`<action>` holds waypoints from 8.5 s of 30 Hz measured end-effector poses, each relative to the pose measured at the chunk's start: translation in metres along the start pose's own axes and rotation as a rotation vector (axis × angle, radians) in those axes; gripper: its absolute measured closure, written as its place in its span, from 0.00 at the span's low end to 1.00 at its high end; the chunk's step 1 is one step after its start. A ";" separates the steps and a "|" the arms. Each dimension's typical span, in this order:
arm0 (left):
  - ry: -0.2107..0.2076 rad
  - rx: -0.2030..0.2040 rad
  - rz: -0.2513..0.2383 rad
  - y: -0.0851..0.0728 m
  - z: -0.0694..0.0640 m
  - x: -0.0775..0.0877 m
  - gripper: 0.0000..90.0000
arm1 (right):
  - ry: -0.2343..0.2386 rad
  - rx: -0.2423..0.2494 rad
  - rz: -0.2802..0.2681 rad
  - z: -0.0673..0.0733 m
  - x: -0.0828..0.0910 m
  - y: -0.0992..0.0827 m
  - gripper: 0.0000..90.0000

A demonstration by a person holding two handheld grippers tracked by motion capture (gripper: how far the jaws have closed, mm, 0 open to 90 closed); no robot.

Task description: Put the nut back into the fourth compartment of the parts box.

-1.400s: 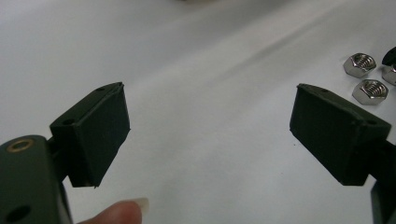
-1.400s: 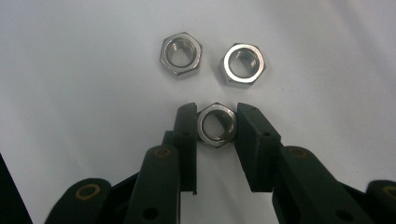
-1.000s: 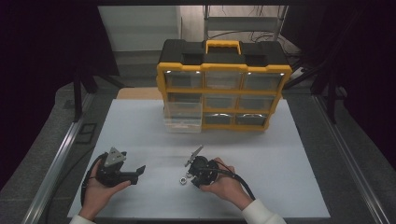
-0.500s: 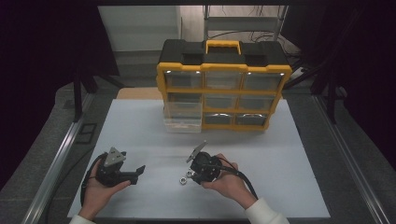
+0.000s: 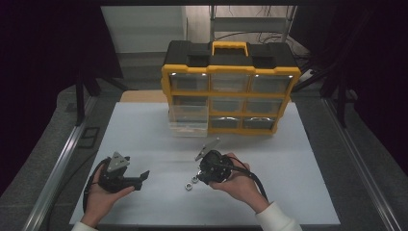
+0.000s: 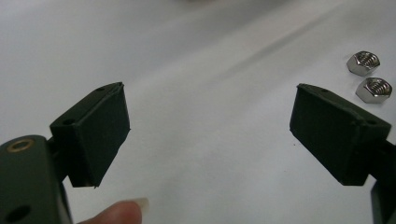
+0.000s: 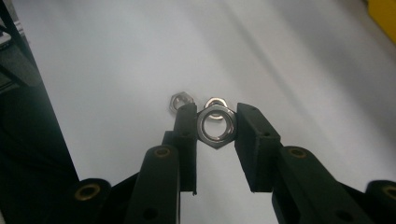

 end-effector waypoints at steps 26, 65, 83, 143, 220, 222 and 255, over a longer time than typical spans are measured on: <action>0.006 0.000 0.008 -0.002 0.001 -0.001 0.14 | 0.006 0.003 -0.097 -0.001 0.029 0.029 0.78; 0.003 -0.004 0.006 -0.001 0.001 -0.001 0.14 | 0.006 -0.004 -0.177 -0.021 0.066 0.093 0.78; 0.003 -0.003 0.010 -0.001 0.002 -0.001 0.14 | -0.052 -0.061 -0.224 -0.049 0.082 0.130 0.78; 0.010 0.000 0.011 -0.003 0.003 0.000 0.14 | 0.047 0.028 -0.285 -0.007 0.045 0.070 0.28; 0.000 -0.040 0.068 -0.012 -0.002 -0.007 0.15 | 0.003 0.095 0.103 -0.007 -0.076 -0.012 0.31; -0.001 -0.039 0.070 -0.013 -0.002 -0.007 0.15 | 0.002 0.093 0.107 -0.008 -0.077 -0.012 0.31; -0.019 -0.083 0.120 -0.018 -0.008 -0.010 0.15 | -0.011 0.089 0.138 -0.016 -0.081 -0.016 0.48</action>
Point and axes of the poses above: each handheld gripper's, and its own axes: x roughly backward along the jaws, y roughly out of its top, z roughly to its left, the point moved 10 cm from there along -x, roughly forward along the jaws, and after that the axes turned 3 degrees about -x, right-handed, at the moved point
